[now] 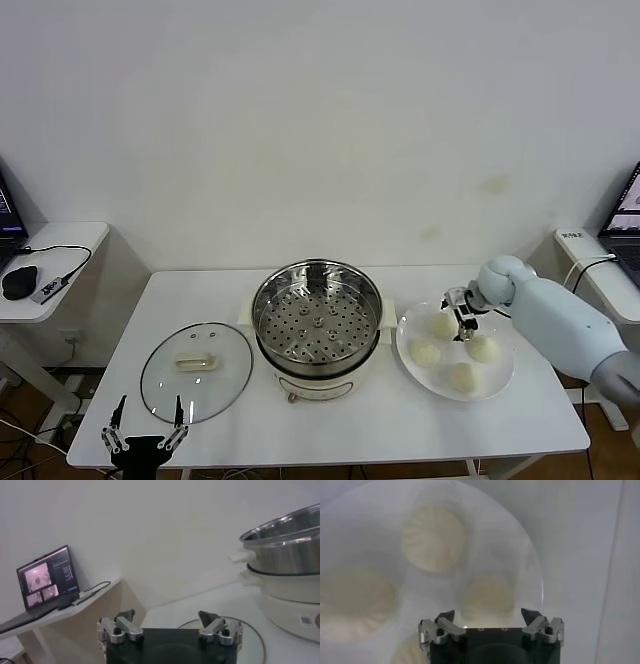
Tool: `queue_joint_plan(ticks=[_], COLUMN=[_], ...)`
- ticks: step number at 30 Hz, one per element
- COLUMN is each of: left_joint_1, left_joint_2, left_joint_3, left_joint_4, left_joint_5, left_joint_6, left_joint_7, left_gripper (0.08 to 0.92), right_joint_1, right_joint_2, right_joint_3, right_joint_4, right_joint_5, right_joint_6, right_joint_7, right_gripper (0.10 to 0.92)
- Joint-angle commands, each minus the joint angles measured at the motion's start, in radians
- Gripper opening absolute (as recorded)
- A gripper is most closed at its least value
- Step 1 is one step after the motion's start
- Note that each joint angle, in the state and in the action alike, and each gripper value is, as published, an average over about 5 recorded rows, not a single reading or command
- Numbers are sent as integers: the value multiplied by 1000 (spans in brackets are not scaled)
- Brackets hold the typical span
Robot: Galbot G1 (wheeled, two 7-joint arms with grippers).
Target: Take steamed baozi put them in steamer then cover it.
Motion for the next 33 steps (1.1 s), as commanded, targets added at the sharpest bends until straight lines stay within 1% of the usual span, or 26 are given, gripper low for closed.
queue_joint_plan(ticks=[1,9,17,23,33], left_joint_1=[0,4,5,10,-14], left_joint_2=[1,1,0,2,18], left_joint_3=[0,0,5,13,25], left_joint_4=[0,-7,-15,-29,-26], left_joint_5=[1,2,4,9,7], left_joint_6=[0,0,0,-2,3], left_joint_7=[-1,-3,-4,-11,-5], left_gripper=[823,823,823,823,823], right_joint_1=[13,7,34,83,309], right_joint_2=[23,28,-3,-54,-238], right_joint_3=[-12,-10,-35,-53,-184], right_joint_4=[-34,-37,15,85,315], right_joint_5=[-9,-10,33,125,336], right_joint_6=[-3,-4,-8,-22,-68], right_joint_7=[6,-1,-29,-60,-93], right_gripper=[760,654,613,604,602])
